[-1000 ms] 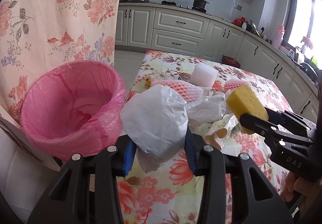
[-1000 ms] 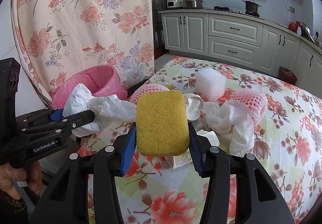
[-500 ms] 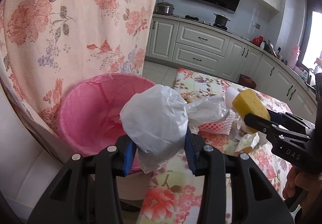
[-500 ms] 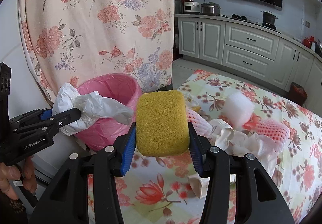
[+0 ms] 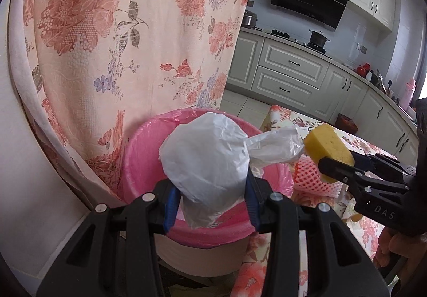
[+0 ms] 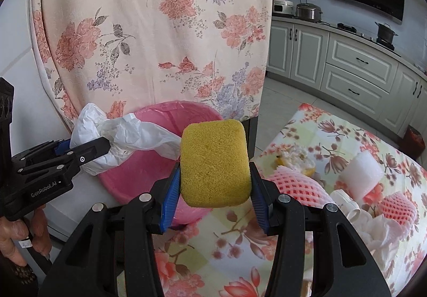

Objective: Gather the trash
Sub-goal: 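Carry the sponge and plastic bag over the pink bin with both tools, then open both tools to drop the sponge and bag into the bin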

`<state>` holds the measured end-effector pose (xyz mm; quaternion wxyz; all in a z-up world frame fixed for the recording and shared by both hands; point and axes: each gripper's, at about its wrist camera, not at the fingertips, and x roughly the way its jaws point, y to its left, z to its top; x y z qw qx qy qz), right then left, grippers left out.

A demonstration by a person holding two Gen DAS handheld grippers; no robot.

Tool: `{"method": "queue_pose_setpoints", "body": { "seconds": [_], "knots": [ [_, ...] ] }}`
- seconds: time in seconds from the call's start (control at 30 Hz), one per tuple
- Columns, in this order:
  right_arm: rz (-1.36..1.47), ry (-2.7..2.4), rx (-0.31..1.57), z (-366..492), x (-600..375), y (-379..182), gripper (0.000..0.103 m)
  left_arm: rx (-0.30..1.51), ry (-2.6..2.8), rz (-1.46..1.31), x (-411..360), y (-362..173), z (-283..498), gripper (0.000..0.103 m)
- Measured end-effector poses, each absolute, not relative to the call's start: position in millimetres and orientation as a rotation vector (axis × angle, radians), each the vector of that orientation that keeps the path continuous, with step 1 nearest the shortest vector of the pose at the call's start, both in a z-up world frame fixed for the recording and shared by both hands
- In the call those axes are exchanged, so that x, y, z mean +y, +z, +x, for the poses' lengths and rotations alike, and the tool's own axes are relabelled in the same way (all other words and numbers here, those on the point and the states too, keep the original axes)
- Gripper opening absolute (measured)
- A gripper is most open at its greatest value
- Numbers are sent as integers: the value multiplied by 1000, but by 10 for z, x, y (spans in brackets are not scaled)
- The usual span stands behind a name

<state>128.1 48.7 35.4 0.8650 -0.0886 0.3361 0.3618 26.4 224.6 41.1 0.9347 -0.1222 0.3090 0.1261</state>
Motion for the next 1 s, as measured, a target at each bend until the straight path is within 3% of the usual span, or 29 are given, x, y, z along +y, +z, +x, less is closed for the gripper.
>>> {"method": "queue_pose_setpoints", "body": {
  "seconds": [0.6,0.8,0.83,0.87,0.93,1.0],
  "knots": [
    [-234,827,742,1514,1100,209,47,658,316,-282,2709,308,367,41],
    [-237,819,745,1552,1149,172,48,659,318,-290,2748,288,390,50],
    [-236,815,747,1565,1147,168,50,658,319,-291,2744,286,390,55],
    [-231,814,748,1577,1137,167,62,655,324,-295,2748,289,382,66],
    [-233,804,736,1581,1120,170,73,648,327,-302,2758,296,369,69],
    [-239,801,733,1580,1111,172,73,645,332,-301,2765,295,365,69]
  ]
}}
